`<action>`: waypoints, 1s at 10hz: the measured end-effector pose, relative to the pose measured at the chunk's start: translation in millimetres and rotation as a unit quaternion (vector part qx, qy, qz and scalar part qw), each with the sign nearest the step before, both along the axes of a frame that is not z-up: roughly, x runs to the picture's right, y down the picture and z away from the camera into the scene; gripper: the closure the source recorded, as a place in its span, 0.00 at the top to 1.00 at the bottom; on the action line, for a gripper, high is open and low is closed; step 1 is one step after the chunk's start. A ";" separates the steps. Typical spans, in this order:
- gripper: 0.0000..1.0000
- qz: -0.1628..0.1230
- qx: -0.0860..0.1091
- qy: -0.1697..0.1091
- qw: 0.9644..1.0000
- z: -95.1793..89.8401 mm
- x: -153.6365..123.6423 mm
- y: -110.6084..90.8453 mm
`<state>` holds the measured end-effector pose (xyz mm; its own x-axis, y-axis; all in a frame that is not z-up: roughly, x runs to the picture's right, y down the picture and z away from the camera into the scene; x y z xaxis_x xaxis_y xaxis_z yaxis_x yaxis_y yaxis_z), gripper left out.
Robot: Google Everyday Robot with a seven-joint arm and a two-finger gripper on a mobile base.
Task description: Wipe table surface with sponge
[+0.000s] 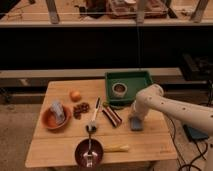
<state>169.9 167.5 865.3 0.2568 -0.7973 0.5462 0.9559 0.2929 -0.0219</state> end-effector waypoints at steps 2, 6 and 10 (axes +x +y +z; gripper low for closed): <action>0.00 -0.012 -0.016 -0.013 1.000 -13.8 -4.7 16.0; 0.00 -0.008 -0.033 -0.007 0.999 -37.7 11.2 41.1; 0.00 0.029 -0.048 0.033 0.998 -50.0 63.7 60.1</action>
<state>233.7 227.6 815.3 0.3385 -0.7254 0.5993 0.9331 0.3409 -0.1144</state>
